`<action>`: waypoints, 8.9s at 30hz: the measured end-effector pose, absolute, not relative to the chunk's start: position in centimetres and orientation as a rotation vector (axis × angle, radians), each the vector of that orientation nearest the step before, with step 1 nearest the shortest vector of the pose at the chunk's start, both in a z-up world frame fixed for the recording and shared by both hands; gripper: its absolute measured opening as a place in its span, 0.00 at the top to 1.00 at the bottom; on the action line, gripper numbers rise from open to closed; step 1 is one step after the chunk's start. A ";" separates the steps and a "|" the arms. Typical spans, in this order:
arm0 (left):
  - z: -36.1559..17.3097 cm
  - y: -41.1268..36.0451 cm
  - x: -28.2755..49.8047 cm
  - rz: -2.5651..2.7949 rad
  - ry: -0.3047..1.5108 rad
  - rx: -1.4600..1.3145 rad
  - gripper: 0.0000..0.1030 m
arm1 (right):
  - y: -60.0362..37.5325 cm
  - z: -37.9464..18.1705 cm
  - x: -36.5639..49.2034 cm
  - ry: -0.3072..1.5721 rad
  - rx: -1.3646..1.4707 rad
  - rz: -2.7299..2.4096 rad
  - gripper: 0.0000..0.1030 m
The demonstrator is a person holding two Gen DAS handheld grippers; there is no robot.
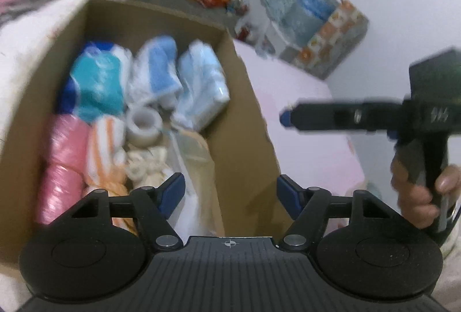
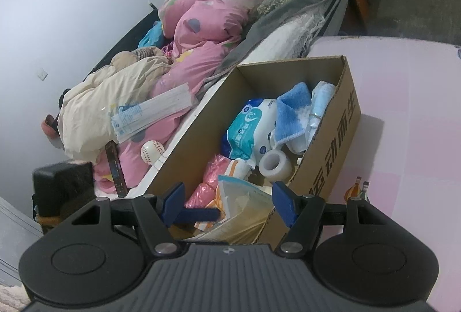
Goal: Organize soft objects
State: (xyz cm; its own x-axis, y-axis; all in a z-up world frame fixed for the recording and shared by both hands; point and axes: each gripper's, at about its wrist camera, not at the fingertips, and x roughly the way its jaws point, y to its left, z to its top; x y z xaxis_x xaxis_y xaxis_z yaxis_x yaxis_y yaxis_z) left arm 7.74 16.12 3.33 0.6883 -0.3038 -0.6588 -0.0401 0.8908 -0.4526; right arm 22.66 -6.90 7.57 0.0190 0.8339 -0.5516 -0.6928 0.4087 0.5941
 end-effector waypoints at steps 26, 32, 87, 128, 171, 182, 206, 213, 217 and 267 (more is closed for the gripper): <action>9.6 20.7 -3.8 0.308 0.428 -0.384 0.05 | 8.6 2.2 20.4 1.569 -0.193 1.139 0.41; 8.2 21.2 -3.6 0.261 0.463 -0.423 0.05 | 7.3 3.3 21.9 1.489 -0.225 1.003 0.41; 2.8 2.7 -7.3 0.227 0.688 -0.085 0.00 | -21.1 3.9 -1.4 0.599 0.017 0.317 0.31; 1.9 2.3 -3.9 0.208 0.816 -0.109 0.00 | -20.6 2.6 0.5 0.757 0.004 0.273 0.31; 0.8 2.0 -2.9 0.138 0.869 -0.112 0.00 | -20.7 2.5 1.3 0.772 -0.009 0.248 0.31; 0.5 2.1 -2.8 0.131 0.881 -0.117 0.00 | -20.3 2.1 1.4 0.802 -0.026 0.249 0.31; -0.3 1.6 -2.4 0.117 0.916 -0.111 0.00 | -20.8 -0.1 1.7 0.934 -0.005 0.271 0.31; -0.3 1.6 -2.2 0.116 0.921 -0.110 0.00 | -20.7 -0.2 1.9 0.940 -0.007 0.269 0.31; -0.4 1.6 -2.2 0.115 0.926 -0.112 0.00 | -20.6 -0.3 2.0 0.947 -0.010 0.270 0.31; 1.3 8.9 -3.7 0.225 0.883 -0.171 0.00 | -11.7 2.3 2.8 0.902 -0.149 0.406 0.31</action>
State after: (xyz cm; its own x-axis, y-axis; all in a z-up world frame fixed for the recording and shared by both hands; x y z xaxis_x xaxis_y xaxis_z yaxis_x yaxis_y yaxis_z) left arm -3.65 8.89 1.35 0.6141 0.1238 -0.7794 -0.2642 0.9629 -0.0553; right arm 2.78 -11.68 2.33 0.5504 0.2799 -0.7866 -0.4031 0.9141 0.0432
